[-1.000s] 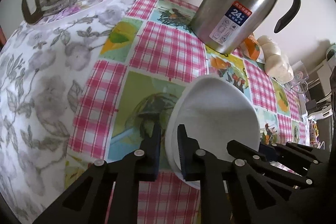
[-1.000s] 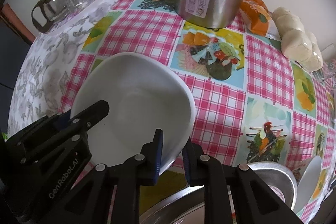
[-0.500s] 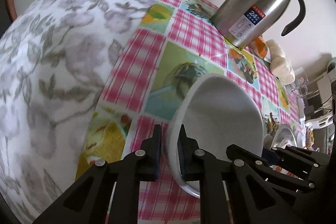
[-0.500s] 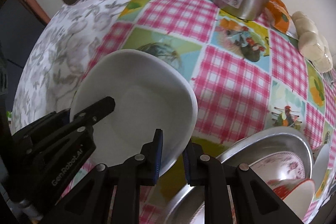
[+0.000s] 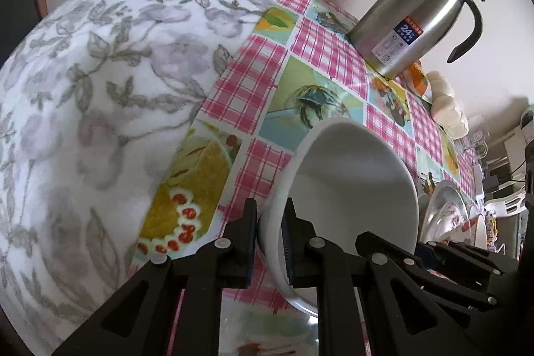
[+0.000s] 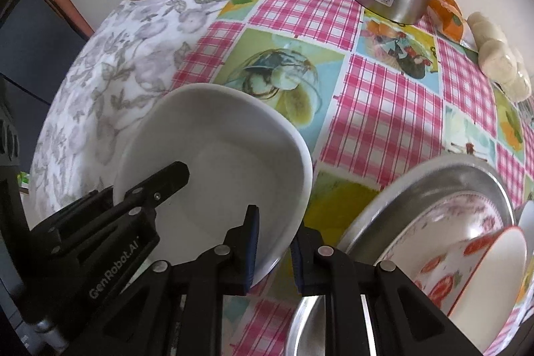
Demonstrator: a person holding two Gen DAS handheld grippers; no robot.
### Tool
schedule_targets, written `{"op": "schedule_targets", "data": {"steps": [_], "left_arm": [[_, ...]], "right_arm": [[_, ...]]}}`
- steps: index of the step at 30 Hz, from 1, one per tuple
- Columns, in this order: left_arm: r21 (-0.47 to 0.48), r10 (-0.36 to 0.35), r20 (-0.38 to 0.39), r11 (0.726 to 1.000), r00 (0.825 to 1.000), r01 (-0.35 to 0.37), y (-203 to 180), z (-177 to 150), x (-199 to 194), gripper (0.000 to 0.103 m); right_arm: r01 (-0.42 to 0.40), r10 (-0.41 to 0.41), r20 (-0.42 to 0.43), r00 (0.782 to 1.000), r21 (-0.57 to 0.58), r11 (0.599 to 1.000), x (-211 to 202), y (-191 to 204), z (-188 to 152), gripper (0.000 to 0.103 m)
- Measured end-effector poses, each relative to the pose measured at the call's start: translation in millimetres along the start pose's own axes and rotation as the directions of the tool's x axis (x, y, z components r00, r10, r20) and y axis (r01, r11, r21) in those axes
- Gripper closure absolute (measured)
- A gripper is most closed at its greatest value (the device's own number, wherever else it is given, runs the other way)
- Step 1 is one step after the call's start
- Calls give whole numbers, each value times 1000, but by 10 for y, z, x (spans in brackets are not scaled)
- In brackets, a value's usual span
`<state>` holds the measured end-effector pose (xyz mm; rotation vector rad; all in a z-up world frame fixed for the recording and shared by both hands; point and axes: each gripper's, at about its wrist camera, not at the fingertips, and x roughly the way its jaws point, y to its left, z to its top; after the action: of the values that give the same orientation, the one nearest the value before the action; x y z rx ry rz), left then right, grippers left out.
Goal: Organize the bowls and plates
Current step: 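Lift the square bowl and carry it over the steel basin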
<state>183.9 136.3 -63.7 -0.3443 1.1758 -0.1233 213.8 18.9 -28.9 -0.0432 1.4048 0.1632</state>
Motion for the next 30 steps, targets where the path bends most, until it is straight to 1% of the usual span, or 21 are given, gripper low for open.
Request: {"op": "schedule_targets", "data": {"steps": [3,7,13,18,22,26,30], "left_arm": [[17,10,22,1000,1000,-10,-51,-18,-140,88],[35,17,58,999,998,-19,-162,-18,-343,88],[92,15,124,995,992,-27,-500,-25,-706,88],[125,-1,166,992,986,-20,-842,-55,-938,88],[150,-18,190,989,982,-10,-1149,-136,-1053,88],[169,-39,202,986,979,5,-1410,-251,-1118,88],[195,-61,207,981,976,20,-1668,-373,-1122,88]], "right_arm": [[-22,22,18,1000,10,1000,-89,-25,-64,84],[-49,47,66,997,19,999,-293,-87,-91,84],[-77,70,163,984,34,996,-725,-215,-153,84],[-111,90,237,967,77,991,-1040,-432,-263,84],[-109,73,298,952,105,988,-1310,-633,-394,84],[-127,67,368,928,143,981,-1548,-896,-569,84],[-137,49,411,910,189,972,-1683,-1126,-745,84]]}}
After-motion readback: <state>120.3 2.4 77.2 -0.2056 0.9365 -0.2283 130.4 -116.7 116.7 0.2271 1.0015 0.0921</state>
